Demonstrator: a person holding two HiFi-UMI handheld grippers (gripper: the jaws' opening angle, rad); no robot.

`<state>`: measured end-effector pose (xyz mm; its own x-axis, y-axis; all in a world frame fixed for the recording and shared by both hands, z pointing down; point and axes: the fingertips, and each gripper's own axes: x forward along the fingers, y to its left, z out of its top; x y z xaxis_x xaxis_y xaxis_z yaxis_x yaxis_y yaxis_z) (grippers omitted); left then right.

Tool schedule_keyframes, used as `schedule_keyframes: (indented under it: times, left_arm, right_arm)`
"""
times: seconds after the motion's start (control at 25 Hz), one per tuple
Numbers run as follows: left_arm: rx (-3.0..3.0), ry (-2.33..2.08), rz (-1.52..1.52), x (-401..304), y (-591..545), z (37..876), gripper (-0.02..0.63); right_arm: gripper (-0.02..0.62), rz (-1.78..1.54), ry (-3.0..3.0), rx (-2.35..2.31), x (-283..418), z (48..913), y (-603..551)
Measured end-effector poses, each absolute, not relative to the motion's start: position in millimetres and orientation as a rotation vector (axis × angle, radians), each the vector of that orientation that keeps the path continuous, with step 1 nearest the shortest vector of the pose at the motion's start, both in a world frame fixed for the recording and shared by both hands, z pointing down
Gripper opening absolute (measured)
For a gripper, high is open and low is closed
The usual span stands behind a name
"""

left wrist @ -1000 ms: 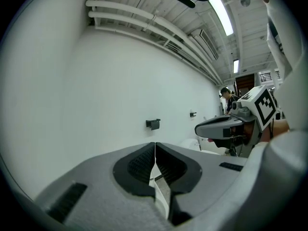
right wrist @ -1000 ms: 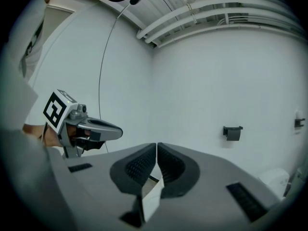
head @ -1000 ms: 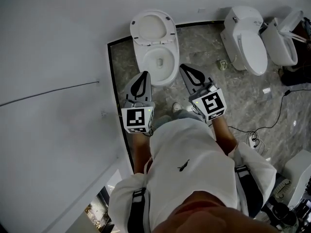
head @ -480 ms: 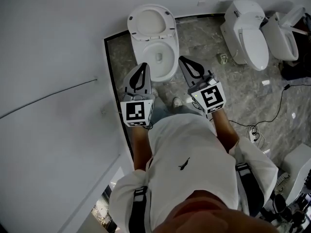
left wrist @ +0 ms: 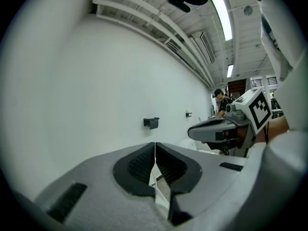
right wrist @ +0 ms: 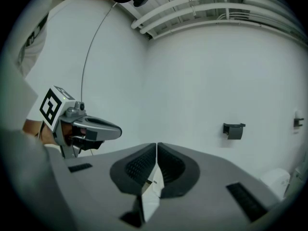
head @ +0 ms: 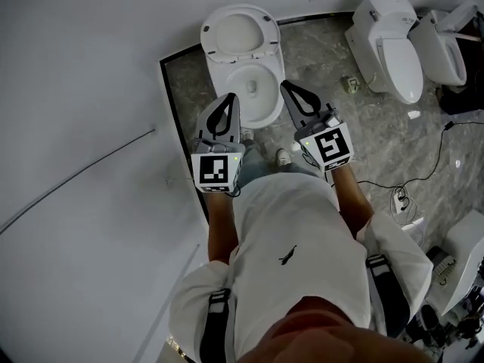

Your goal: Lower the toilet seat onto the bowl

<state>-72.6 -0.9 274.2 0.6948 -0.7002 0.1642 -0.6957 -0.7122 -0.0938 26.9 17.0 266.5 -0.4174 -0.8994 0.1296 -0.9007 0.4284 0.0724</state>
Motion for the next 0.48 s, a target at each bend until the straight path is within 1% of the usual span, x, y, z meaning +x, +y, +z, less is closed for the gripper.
schedule_keyframes:
  times: [0.48]
  left_arm:
    - [-2.96,1.04,-0.327,-89,-91,288,0.031]
  right_arm:
    - [0.031,0.075,-2.411,1.702,8,279,-65]
